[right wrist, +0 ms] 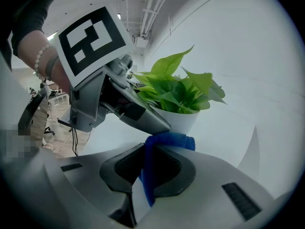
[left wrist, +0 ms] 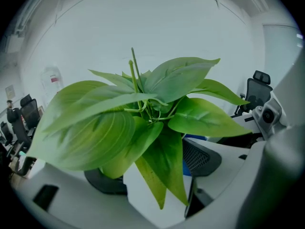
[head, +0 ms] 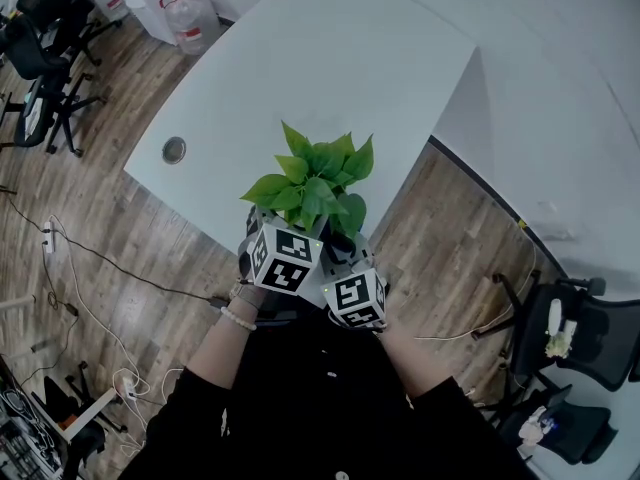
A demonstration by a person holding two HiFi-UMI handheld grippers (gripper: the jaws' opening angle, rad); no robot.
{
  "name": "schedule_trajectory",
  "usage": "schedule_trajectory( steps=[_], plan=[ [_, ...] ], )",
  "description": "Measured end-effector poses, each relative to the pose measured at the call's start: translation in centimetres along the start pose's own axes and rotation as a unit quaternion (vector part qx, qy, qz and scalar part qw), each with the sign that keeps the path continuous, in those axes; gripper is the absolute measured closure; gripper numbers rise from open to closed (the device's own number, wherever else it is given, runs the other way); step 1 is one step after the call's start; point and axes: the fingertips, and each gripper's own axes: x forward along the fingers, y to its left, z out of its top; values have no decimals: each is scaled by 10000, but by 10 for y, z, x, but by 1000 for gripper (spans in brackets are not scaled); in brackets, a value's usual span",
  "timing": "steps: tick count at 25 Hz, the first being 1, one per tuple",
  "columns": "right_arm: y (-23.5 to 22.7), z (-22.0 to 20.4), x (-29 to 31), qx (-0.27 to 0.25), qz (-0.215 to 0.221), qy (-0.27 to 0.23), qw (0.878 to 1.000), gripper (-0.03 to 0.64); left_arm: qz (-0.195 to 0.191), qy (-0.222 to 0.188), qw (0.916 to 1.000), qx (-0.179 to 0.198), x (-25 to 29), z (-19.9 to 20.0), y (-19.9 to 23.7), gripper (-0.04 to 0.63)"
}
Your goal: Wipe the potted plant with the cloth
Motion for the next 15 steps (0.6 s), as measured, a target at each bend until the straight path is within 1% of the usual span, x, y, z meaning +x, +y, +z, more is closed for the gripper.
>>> schedule_trajectory(
  steps=[4, 7, 9, 13, 15],
  plan=[
    [9, 8, 2, -27, 94, -91, 9999, 534, 3, -18, 10000, -27, 0, 0, -1, 222],
    [25, 11, 4, -266, 387, -91, 9989, 534, 17, -33, 10000, -11, 0, 0, -1, 222],
    [32, 14, 6, -271, 513, -136, 9982, 534, 19, -46, 10000, -6, 0, 0, -1, 222],
    [49, 24, 6, -352, 898, -224, 9951, 534, -64, -114, 9999, 68, 0, 0, 0, 221],
    [50, 21, 5, -279, 919, -220, 9951, 534, -166, -135, 9997, 141, -1, -1, 0, 222]
  ],
)
